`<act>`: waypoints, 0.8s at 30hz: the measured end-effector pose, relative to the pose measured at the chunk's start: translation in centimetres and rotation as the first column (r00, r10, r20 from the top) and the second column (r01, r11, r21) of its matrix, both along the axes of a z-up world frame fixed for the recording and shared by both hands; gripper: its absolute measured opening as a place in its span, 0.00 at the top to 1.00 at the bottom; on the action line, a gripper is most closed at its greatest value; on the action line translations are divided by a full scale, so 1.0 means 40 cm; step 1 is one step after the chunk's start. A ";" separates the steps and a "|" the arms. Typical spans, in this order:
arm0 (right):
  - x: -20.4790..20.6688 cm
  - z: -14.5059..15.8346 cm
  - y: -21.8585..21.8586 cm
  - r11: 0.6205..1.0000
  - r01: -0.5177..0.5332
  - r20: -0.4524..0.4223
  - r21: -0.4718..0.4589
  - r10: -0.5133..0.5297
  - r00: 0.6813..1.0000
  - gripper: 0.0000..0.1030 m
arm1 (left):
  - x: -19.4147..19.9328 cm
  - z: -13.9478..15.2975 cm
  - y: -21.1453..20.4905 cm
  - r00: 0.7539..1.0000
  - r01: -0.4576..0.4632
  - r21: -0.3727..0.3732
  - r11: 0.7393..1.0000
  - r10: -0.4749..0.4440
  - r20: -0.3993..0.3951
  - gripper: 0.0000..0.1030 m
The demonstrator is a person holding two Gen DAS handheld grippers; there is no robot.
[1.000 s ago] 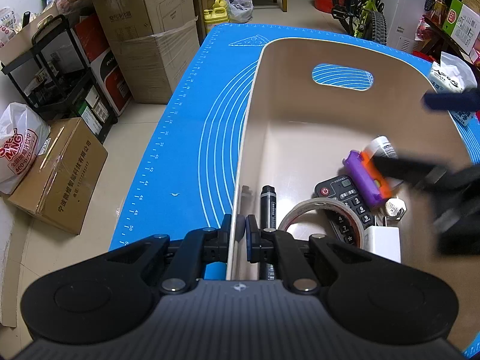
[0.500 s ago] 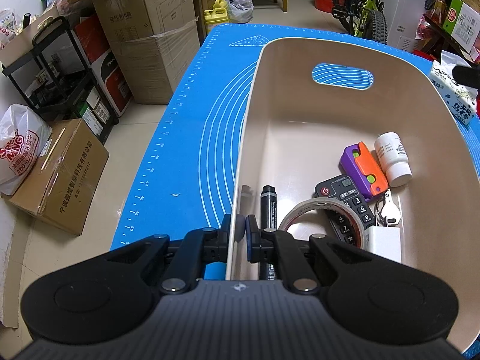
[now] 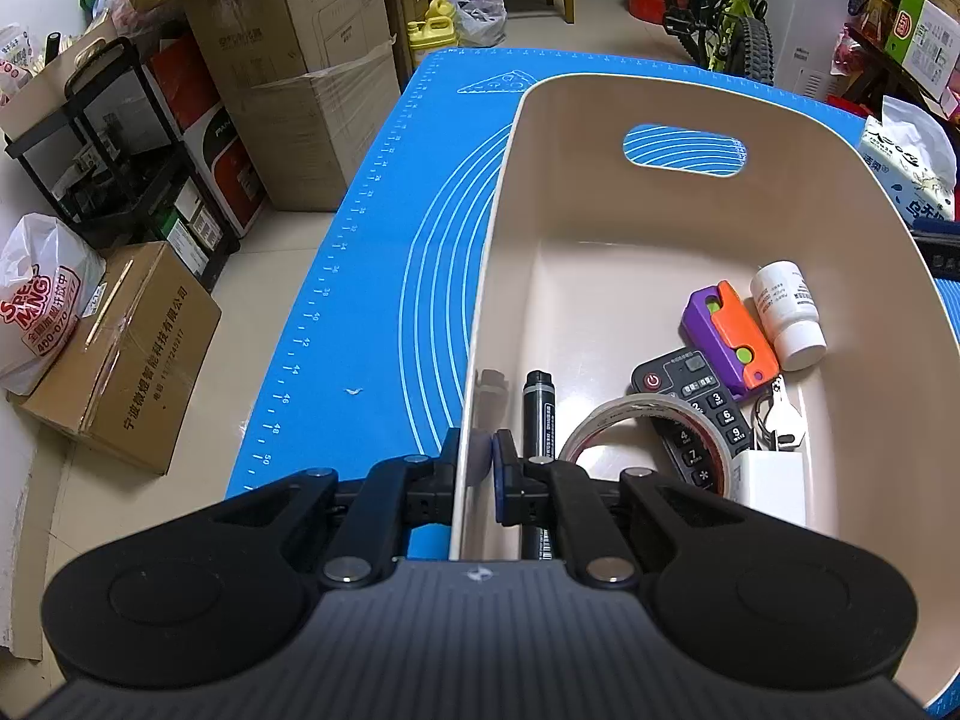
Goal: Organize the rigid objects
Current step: 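Move the right gripper to the green round tin and grasp it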
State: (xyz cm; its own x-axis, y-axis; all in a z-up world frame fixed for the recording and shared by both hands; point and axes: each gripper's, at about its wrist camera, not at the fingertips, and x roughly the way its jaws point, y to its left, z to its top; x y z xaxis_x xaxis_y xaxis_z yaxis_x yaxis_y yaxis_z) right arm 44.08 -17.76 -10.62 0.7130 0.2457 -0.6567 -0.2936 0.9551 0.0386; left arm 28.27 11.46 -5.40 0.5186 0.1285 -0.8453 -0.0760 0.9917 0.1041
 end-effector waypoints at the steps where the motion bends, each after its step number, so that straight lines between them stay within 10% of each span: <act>1: 0.003 -0.011 0.001 1.000 0.010 0.001 0.010 -0.010 1.000 0.12 | 0.000 0.000 0.000 1.000 0.000 0.001 1.000 0.000 0.001 0.89; 24: 0.028 -0.130 0.054 0.993 0.112 0.043 -0.026 -0.111 0.993 0.47 | -0.001 -0.001 -0.005 1.000 0.005 0.007 1.000 -0.005 0.000 0.89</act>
